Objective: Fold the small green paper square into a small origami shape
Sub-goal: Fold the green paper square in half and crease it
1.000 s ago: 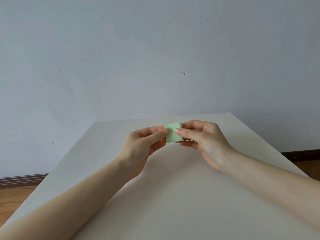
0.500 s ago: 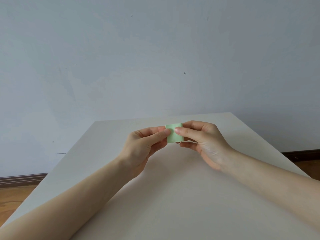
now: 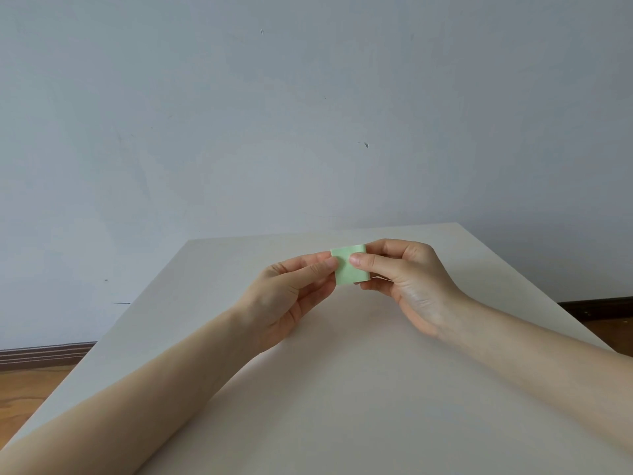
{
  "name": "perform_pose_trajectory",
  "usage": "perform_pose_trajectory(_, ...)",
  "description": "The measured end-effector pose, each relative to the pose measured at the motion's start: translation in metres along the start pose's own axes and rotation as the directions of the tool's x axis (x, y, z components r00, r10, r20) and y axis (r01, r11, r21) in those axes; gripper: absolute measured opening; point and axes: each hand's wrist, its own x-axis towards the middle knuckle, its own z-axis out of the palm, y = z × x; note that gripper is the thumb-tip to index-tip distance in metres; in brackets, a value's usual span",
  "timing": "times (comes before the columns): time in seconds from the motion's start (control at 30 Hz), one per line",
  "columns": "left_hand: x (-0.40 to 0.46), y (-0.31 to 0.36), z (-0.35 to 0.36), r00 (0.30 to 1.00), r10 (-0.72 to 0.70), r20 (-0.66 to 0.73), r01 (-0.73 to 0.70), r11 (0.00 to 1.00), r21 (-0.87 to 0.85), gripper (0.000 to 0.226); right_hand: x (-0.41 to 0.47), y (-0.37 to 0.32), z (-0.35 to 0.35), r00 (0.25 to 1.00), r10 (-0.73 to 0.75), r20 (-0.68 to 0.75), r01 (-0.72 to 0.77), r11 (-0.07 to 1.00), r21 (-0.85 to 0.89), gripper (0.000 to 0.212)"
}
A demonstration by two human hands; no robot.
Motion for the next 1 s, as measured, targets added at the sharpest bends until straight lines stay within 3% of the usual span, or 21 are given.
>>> perform_pose_trajectory(0.67, 0.0008, -0.001, 0.0005, 1.0, -0.011, 0.013, 0.011, 1.0, -0.016, 0.008, -0.0008, -0.0001, 0.0003, 1.0, 0.006, -0.026, -0.006, 1.0, -0.003, 0.001)
perform_pose_trajectory(1.0, 0.0001, 0.0001, 0.0004, 0.999, -0.027, 0.045, 0.03, 0.997, -0.067, 0.024, 0.0001, -0.0008, -0.0003, 0.999, 0.023, -0.042, -0.022, 0.999, 0.024, 0.002)
